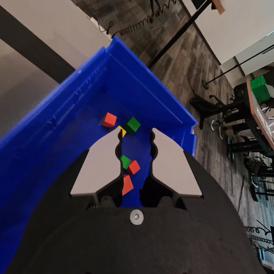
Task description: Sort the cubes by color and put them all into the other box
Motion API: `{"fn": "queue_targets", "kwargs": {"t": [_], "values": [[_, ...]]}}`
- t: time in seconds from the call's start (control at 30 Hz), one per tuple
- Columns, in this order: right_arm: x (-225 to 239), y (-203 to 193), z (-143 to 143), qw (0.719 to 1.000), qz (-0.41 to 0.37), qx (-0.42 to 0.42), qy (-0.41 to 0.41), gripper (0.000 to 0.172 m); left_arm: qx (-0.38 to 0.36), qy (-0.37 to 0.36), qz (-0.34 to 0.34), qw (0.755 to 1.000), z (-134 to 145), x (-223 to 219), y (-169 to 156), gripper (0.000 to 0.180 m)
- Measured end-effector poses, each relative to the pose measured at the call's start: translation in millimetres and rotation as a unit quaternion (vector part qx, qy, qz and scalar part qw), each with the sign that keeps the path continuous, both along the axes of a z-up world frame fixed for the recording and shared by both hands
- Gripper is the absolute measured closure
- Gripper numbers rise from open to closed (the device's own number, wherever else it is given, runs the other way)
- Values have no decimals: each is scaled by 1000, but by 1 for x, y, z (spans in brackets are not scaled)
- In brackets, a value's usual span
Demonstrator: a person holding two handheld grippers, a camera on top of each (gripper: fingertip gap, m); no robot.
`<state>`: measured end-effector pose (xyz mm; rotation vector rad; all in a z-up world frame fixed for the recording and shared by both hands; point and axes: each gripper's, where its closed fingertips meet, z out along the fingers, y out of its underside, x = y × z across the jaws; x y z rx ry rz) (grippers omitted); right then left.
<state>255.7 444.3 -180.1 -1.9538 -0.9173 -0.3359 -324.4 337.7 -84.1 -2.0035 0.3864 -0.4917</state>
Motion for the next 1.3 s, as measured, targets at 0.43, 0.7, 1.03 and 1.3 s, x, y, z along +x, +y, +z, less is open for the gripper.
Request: {"fn": "queue_targets", "kwargs": {"t": [0.43, 0.7, 1.03, 1.3], "values": [[-32, -4, 13, 999, 29, 37, -22, 142, -183, 77, 82, 977, -129, -74, 35, 145], [-38, -3, 0, 998, 40, 27, -38, 142, -191, 177, -50, 964, -163, -90, 52, 149], [-44, -4, -5, 996, 48, 30, -67, 143, -189, 214, -120, 951, -191, -87, 62, 149], [-49, -5, -2, 995, 54, 37, -69, 143, -191, 214, -141, 947, -197, -77, 70, 151]]}}
